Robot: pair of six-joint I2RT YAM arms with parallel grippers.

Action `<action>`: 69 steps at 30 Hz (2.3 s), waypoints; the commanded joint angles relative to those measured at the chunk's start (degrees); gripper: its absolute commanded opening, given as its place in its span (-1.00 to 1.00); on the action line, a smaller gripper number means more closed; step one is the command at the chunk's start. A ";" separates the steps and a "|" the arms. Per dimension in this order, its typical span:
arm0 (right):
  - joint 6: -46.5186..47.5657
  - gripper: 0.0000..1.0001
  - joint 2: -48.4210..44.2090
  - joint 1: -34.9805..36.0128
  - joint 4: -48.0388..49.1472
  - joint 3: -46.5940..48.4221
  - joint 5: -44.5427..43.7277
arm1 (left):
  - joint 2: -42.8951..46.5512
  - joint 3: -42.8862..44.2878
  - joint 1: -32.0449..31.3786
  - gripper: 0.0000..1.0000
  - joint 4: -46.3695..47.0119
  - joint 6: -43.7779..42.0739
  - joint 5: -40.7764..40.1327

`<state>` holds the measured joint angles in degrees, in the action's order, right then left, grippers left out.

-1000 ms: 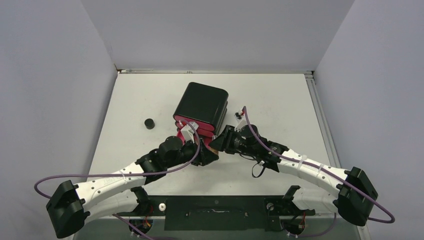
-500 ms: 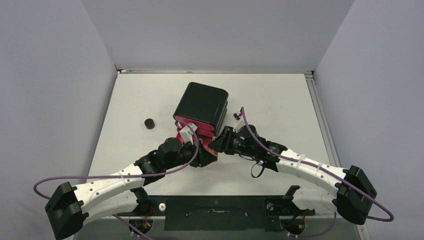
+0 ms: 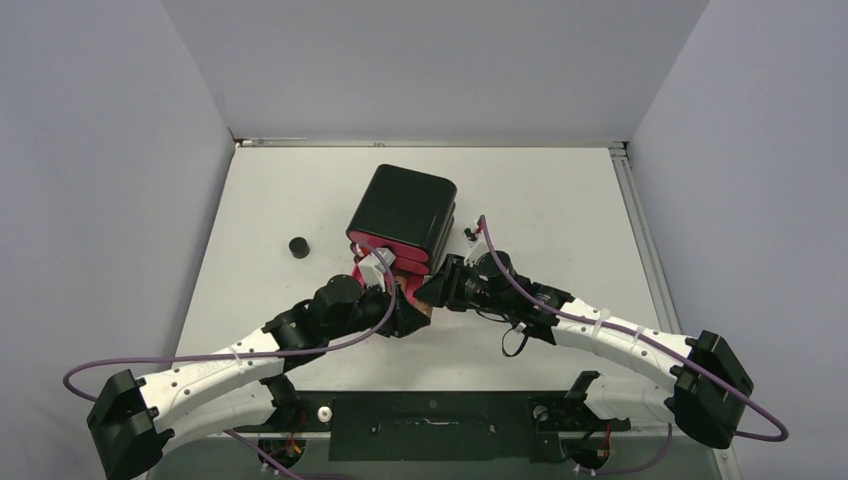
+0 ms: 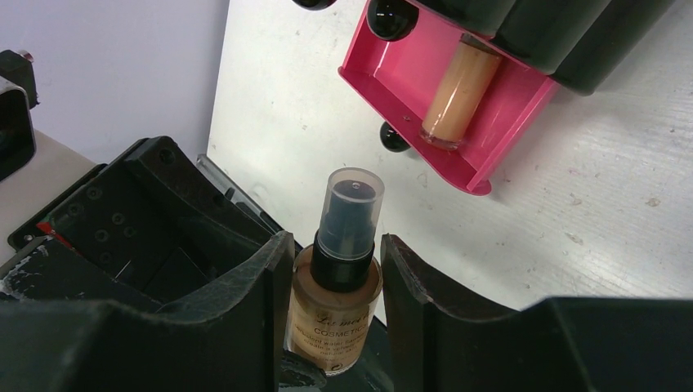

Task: Organize the makeup
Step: Place the makeup in the drawer.

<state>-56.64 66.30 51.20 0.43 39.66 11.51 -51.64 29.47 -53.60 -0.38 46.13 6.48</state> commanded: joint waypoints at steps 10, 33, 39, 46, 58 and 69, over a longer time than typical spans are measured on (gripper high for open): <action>-0.98 -0.30 0.14 1.51 4.80 2.35 0.36 | 2.10 4.35 0.08 -1.00 -7.22 -4.66 -2.20; -0.19 0.18 -0.10 1.49 4.48 2.62 -0.30 | 2.59 4.19 0.08 -1.00 -7.22 -5.66 -1.66; 0.03 0.42 -0.55 1.53 3.69 2.44 -1.04 | 2.77 4.10 0.08 -1.00 -7.25 -5.74 -1.82; 0.48 0.69 -1.75 1.49 0.14 2.82 -4.36 | 2.92 4.10 0.08 -1.00 -7.95 -5.48 -1.95; 3.82 0.94 -3.02 1.49 -6.66 5.48 -10.92 | 3.27 4.74 0.12 -1.00 -12.59 -5.09 -7.80; 2.63 0.94 -4.11 1.51 -7.98 5.00 -13.97 | 1.95 11.89 0.75 -1.00 -31.42 -9.98 -14.98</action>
<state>-54.22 64.38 52.23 -7.81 43.03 -0.01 -49.39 36.10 -53.45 -24.16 39.11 -3.31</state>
